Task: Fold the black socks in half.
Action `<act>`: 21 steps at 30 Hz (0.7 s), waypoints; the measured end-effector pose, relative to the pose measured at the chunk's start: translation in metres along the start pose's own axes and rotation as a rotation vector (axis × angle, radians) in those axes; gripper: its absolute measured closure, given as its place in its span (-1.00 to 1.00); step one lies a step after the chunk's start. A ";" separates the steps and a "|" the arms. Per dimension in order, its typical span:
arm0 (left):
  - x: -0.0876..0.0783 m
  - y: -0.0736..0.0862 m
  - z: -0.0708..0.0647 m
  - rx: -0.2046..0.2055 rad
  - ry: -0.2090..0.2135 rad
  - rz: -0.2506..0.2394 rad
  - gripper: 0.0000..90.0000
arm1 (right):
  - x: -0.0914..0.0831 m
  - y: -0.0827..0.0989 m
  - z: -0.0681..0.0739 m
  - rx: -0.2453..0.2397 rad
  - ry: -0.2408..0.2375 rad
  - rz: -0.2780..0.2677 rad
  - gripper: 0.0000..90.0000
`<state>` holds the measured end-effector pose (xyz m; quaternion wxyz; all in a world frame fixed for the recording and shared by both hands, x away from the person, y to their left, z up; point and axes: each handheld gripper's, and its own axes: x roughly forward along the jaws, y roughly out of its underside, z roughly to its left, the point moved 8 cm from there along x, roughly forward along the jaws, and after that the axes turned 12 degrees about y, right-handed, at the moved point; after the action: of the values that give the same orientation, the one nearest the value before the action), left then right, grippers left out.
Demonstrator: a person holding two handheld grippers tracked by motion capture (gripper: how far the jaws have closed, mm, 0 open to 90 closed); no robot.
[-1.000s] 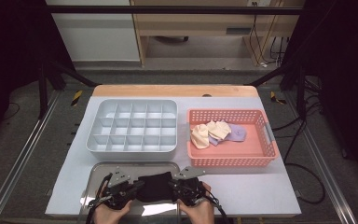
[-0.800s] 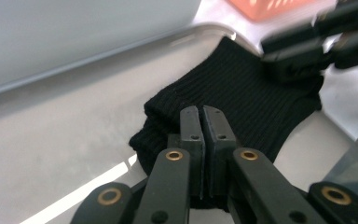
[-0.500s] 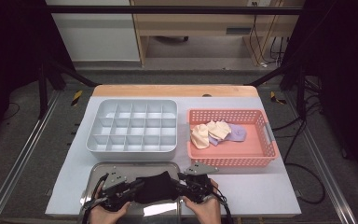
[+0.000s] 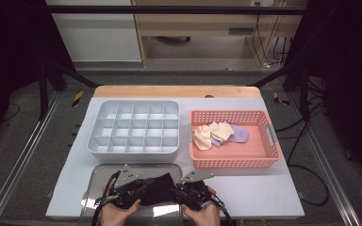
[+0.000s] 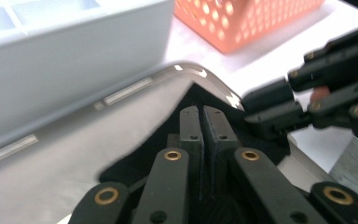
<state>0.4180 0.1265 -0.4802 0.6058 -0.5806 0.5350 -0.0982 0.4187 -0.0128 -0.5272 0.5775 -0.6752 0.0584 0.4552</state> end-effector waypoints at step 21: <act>0.034 0.026 -0.001 -0.021 0.022 0.134 0.96 | -0.020 -0.021 0.009 0.004 -0.074 -0.061 0.85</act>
<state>0.4183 0.1091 -0.5187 0.5989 -0.5489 0.5802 -0.0584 0.4150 -0.0077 -0.4975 0.5942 -0.6584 0.0172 0.4617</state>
